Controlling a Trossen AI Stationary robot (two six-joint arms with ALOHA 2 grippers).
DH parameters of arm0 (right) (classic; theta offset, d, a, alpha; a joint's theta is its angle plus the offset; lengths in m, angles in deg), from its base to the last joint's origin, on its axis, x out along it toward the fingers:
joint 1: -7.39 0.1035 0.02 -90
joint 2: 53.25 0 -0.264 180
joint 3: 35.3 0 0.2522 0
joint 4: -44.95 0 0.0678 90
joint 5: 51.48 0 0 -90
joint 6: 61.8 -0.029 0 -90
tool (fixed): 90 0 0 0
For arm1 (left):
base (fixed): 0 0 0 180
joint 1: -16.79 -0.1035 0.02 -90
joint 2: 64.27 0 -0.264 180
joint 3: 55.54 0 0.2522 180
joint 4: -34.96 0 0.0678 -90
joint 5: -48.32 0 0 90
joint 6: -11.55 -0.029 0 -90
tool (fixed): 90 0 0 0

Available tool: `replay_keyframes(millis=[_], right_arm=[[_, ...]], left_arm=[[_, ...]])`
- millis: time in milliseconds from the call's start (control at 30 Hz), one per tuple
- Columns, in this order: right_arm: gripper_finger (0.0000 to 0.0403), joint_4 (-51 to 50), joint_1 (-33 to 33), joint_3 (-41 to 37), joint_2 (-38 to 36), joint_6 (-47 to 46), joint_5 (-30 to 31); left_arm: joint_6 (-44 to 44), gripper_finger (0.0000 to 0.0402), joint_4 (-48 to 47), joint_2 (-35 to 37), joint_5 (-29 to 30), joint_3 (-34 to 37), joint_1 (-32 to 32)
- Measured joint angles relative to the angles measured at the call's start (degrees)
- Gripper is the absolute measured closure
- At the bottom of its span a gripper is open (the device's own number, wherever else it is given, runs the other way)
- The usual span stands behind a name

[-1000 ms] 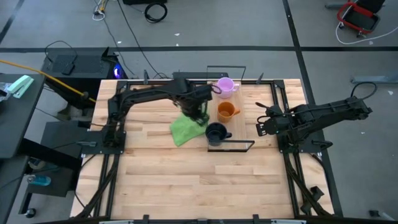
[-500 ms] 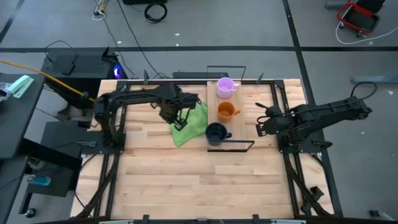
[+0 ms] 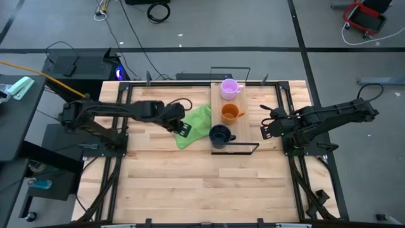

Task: Stack small to large cups/mugs on shelf
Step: Put the blue mug on the shelf

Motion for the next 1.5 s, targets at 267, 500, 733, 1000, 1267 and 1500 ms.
replay_keyframes(millis=[267,500,733,1000,1267,1500], right_arm=[[0.0395,-0.05,0.0,0.0,0.03,-0.02,0.0],[0.0395,-0.04,0.0,0.0,0.03,-0.41,0.0],[0.0395,-0.05,-0.01,0.0,0.01,-0.49,0.04],[0.0395,-0.04,0.0,0.0,0.02,-0.67,0.03],[0.0395,-0.07,0.0,-0.02,0.04,-0.67,0.03],[0.0395,-0.07,0.0,-0.02,0.01,-0.67,0.04]], left_arm=[[10.87,0.0387,37.37,-0.68,-5.33,17.6,0.96],[13.25,0.0394,54.11,-0.63,-2.25,24.37,0.94],[14.01,0.0391,58.15,-2.29,-2.09,24.29,1.16],[16.19,0.0385,64.27,-7.52,-2.92,24.31,2.1],[18.63,0.0394,73.25,-12.32,-3.41,24.27,2.66],[20.26,0.0392,75.24,-14.32,-2.85,24.28,2.95]])
